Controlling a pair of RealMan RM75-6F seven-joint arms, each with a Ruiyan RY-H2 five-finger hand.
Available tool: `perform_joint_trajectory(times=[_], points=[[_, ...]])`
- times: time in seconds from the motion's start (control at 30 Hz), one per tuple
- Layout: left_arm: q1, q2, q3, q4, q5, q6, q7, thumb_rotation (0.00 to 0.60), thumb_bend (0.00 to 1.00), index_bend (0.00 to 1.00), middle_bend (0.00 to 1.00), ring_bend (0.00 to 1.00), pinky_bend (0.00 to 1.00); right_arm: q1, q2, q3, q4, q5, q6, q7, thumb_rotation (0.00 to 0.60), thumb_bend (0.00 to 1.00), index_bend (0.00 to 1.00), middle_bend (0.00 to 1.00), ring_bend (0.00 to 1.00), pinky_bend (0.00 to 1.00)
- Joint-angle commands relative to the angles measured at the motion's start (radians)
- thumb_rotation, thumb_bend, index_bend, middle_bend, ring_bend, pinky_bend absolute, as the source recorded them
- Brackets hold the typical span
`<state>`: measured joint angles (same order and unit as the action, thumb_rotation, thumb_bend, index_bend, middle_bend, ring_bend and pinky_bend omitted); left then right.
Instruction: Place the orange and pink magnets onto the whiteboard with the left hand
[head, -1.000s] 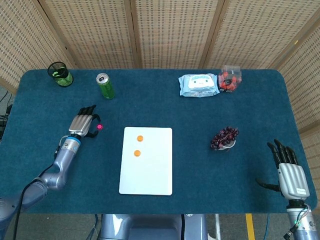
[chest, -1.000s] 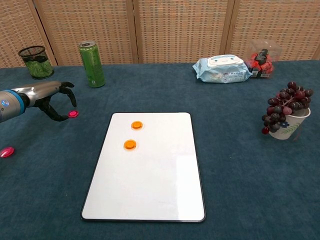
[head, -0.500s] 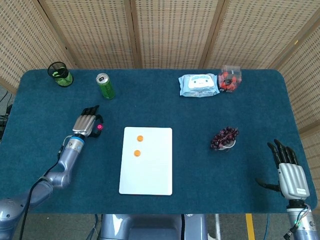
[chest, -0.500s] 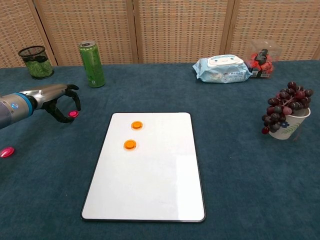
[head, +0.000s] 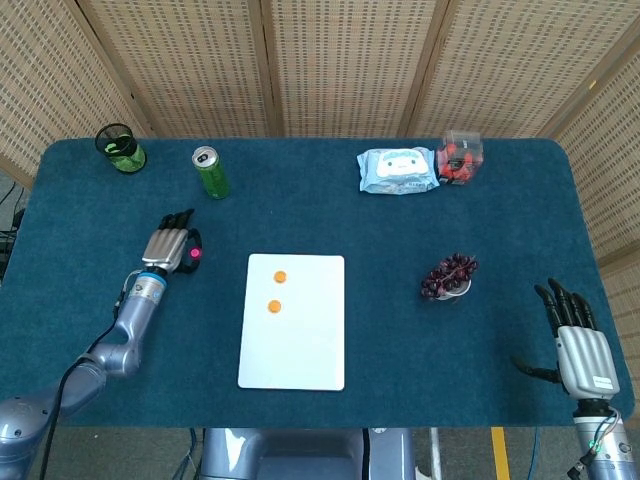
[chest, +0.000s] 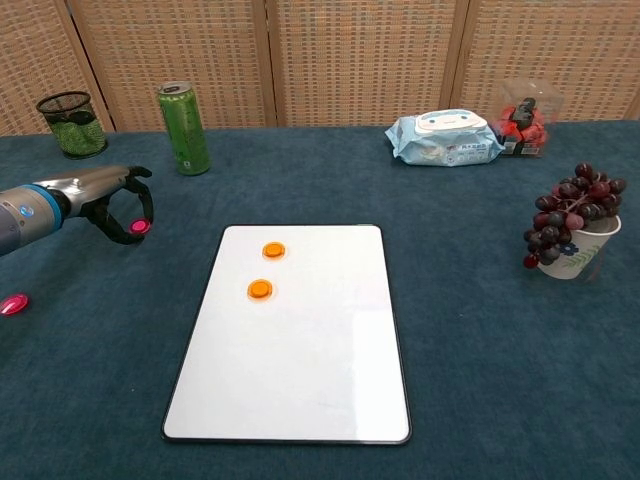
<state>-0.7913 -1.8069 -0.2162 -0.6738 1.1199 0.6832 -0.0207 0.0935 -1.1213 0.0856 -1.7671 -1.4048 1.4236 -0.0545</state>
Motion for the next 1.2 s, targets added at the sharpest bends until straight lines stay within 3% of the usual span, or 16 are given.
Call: perform_joint_trajectory(times=[0.03, 0.4, 0.7, 1.2], points=[[0.001, 0.008, -0.004, -0.010, 0.001, 0.000, -0.001, 0.600, 0.36, 0.62, 0.00, 0.00, 0.00, 0.000, 0.000, 0.000, 0.000, 0.001, 0.000, 0.000, 0.600, 0.00, 0.00, 0.00, 0.00, 0.00], [-0.002, 0.068, -0.018, -0.131, 0.003, 0.032, 0.055, 0.600, 0.36, 0.62, 0.00, 0.00, 0.00, 0.000, 0.001, 0.000, -0.001, 0.002, -0.001, 0.000, 0.600, 0.00, 0.00, 0.00, 0.00, 0.00], [-0.011, 0.125, -0.022, -0.321, -0.003, 0.066, 0.139, 0.600, 0.36, 0.62, 0.00, 0.00, 0.00, 0.000, 0.002, 0.000, -0.003, 0.002, -0.003, 0.002, 0.600, 0.00, 0.00, 0.00, 0.00, 0.00], [-0.012, 0.154, 0.038, -0.577, -0.009, 0.084, 0.246, 0.600, 0.36, 0.62, 0.00, 0.00, 0.00, 0.000, 0.003, 0.000, -0.001, 0.001, -0.003, 0.012, 0.600, 0.00, 0.00, 0.00, 0.00, 0.00]])
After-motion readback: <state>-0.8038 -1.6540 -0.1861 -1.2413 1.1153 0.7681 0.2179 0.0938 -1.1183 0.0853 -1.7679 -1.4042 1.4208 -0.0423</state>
